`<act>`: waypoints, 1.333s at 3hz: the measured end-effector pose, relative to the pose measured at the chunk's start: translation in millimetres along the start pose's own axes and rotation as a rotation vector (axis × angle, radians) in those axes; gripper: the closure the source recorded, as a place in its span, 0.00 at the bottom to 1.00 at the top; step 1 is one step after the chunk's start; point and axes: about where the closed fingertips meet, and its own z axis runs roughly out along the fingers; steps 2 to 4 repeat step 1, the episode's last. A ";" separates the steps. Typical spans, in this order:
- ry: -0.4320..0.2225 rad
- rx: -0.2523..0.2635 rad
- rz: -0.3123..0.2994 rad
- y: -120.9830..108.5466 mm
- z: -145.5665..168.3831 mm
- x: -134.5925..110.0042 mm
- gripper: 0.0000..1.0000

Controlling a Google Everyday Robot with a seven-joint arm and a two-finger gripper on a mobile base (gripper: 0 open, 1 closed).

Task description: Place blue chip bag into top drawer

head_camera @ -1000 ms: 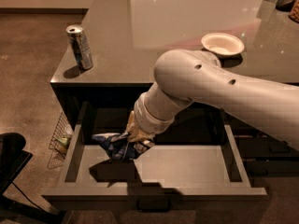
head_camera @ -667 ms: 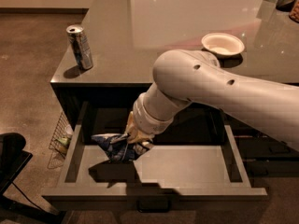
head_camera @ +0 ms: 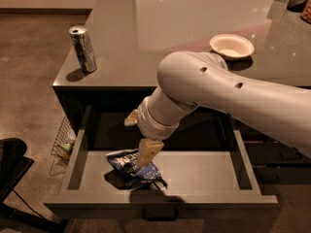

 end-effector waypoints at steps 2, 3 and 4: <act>0.001 0.000 -0.001 0.2 -0.3 -0.5 0.00; 0.001 0.000 -0.001 0.2 -0.3 -0.5 0.00; 0.001 0.000 -0.001 0.2 -0.3 -0.5 0.00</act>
Offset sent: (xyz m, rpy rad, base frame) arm 0.0000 0.0000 0.0000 0.0000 0.0000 0.0000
